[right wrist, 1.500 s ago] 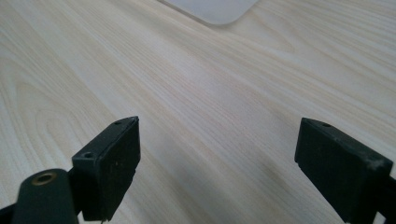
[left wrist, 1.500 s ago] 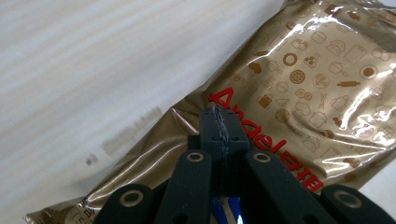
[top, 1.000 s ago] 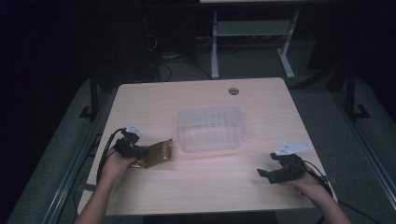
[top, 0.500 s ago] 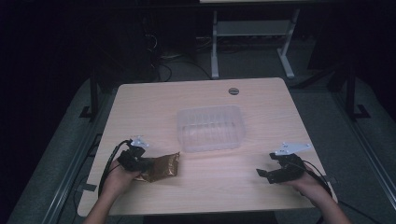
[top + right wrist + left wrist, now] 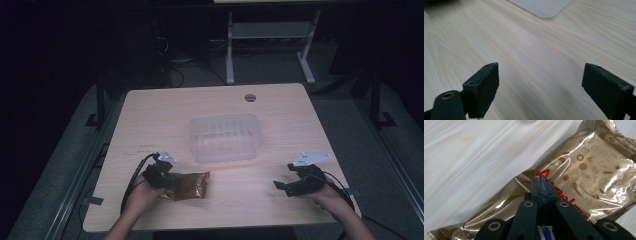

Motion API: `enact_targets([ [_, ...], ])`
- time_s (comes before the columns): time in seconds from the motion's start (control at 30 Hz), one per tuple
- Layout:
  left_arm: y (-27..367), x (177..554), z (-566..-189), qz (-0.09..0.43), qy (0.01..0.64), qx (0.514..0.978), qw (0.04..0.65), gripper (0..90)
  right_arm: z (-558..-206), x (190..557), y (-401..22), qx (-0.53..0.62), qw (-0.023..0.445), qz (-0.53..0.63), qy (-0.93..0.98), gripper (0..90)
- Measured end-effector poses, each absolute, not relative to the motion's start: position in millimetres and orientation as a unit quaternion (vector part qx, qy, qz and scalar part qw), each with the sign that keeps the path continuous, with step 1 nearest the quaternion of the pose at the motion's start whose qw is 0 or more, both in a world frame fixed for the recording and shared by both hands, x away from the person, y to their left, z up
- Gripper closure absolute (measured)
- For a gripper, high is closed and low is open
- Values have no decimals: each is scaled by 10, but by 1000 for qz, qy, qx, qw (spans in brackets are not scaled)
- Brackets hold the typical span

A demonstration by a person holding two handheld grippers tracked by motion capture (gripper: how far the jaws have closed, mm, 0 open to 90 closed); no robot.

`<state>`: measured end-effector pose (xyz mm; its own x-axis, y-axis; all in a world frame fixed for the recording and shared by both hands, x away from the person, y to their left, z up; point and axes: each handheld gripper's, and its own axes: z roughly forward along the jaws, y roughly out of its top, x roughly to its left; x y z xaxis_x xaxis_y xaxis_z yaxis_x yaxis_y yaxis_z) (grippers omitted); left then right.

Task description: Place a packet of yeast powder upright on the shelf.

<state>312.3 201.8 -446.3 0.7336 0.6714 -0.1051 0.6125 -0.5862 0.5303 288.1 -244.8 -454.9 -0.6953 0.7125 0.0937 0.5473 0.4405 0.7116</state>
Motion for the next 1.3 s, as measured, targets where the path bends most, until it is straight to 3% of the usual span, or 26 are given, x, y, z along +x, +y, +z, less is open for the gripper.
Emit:
enact_targets([
  [0.63,1009,3196,-4462,37,307,901,305,900,-4532,2878,-2478,373,112,380,839,137],
  [0.8,1197,3174,-4293,55,317,887,332,900,-4532,2875,-2490,376,112,381,838,137],
  [1.03,1832,3151,-4246,100,359,872,317,900,-4527,2870,-2476,377,111,380,837,137],
  [1.3,1980,3155,-4461,66,379,875,295,900,-4523,2876,-2456,375,112,379,839,137],
])
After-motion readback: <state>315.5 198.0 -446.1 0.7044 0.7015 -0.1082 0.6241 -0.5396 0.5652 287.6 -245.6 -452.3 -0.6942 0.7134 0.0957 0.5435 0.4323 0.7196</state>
